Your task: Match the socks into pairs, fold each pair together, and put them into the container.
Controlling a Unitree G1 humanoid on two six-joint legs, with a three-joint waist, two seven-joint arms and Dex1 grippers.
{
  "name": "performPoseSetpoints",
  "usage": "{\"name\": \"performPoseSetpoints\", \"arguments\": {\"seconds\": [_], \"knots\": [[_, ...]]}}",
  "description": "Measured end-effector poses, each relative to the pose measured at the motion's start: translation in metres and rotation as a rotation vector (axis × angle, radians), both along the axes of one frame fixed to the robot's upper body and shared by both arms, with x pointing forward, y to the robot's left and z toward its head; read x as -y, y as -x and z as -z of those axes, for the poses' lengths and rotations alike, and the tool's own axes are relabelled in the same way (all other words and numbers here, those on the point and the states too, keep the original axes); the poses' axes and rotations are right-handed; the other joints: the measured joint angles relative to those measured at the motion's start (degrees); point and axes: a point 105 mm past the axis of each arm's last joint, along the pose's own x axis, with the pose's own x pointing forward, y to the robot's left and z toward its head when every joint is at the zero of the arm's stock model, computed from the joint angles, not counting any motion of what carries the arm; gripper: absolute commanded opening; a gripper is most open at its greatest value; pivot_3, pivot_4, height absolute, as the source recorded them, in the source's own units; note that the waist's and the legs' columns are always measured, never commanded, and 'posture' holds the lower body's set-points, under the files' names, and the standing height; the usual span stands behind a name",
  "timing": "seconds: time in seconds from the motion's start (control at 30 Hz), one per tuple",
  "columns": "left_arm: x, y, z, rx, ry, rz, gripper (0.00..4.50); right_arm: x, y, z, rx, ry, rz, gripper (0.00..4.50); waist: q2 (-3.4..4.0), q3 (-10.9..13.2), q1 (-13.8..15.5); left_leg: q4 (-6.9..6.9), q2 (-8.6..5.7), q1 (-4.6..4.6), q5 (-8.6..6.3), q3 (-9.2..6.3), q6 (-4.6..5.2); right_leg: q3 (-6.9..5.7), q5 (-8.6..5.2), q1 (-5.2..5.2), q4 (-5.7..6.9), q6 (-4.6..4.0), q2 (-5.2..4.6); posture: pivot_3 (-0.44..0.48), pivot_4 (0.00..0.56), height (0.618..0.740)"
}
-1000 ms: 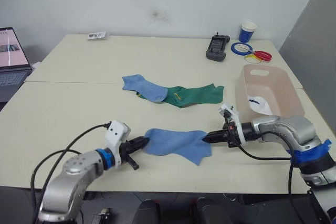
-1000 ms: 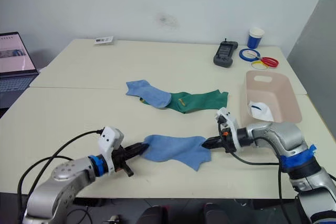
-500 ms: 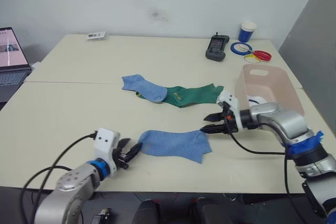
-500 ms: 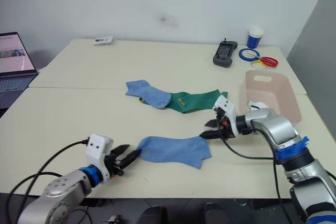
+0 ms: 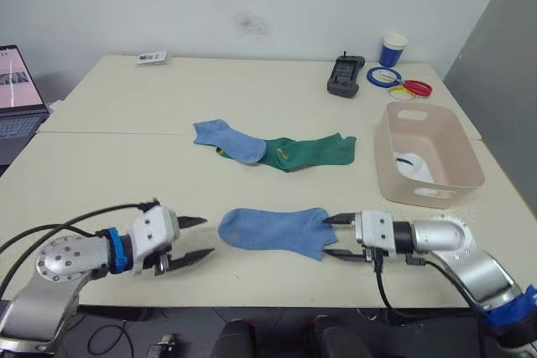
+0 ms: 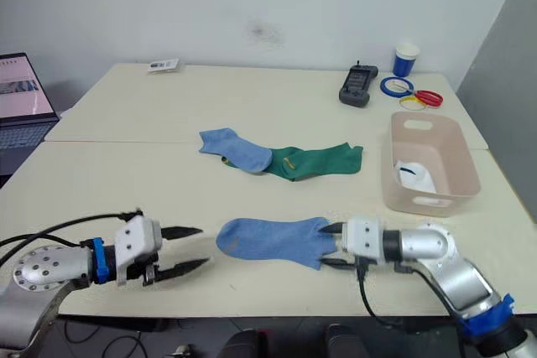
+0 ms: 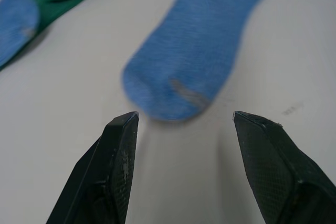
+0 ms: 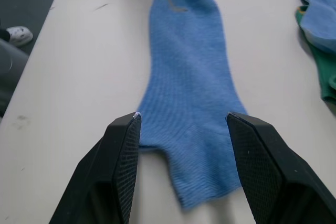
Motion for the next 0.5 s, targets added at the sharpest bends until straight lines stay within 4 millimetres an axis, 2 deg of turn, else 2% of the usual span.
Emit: {"name": "performPoseSetpoints", "arguments": {"seconds": [0.1, 0.2, 0.3, 0.37, 0.4, 0.5], "knots": [[0.005, -0.006, 0.009, 0.066, -0.083, 0.123, 2.98, -0.001, 0.004, 0.008, 0.036, 0.033, -0.021, 2.77, -0.01, 0.0, 0.1, 0.01, 0.0, 0.02, 0.0, -0.01, 0.01, -0.02, 0.05, 0.0, 0.03, 0.0, 0.02, 0.0, 0.15, 0.74], [0.006, -0.019, 0.02, 0.099, -0.151, 0.163, 2.98, -0.011, 0.005, 0.015, 0.056, 0.037, -0.034, 2.77, -0.01, 0.0, 0.0, 0.02, -0.05, 0.04, 0.0, 0.01, 0.01, -0.02, 0.07, 0.01, 0.05, 0.03, 0.14, 0.0, 0.15, 0.74], [0.013, -0.031, 0.018, 0.143, -0.163, 0.195, 2.98, -0.015, 0.005, 0.025, 0.076, 0.091, -0.055, 2.77, 0.0, 0.0, 0.1, 0.03, -0.07, 0.04, 0.01, -0.02, 0.01, -0.04, 0.07, 0.03, 0.07, 0.03, 0.15, 0.0, 0.15, 0.74], [0.015, -0.035, 0.018, 0.155, -0.165, 0.204, 2.98, -0.016, 0.005, 0.026, 0.109, 0.109, -0.076, 2.77, 0.01, 0.0, 0.1, 0.02, -0.07, 0.08, 0.01, 0.0, 0.01, -0.02, 0.08, 0.05, 0.06, 0.04, 0.14, 0.0, 0.15, 0.74], [0.015, -0.037, 0.019, 0.162, -0.167, 0.207, 2.6, -0.016, 0.005, 0.025, 0.126, 0.119, -0.087, 2.77, 0.01, -0.1, 0.1, 0.03, -0.07, 0.1, 0.01, 0.01, 0.01, -0.01, 0.08, 0.07, 0.06, 0.05, 0.14, 0.0, 0.15, 0.74], [0.017, -0.039, 0.022, 0.167, -0.162, 0.209, 1.81, -0.018, 0.002, 0.025, 0.152, 0.136, -0.108, 2.13, 0.05, -0.1, 0.1, 0.03, -0.06, 0.16, 0.01, 0.01, 0.01, -0.01, 0.1, 0.11, 0.08, 0.08, 0.14, 0.0, 0.15, 0.74]]}}
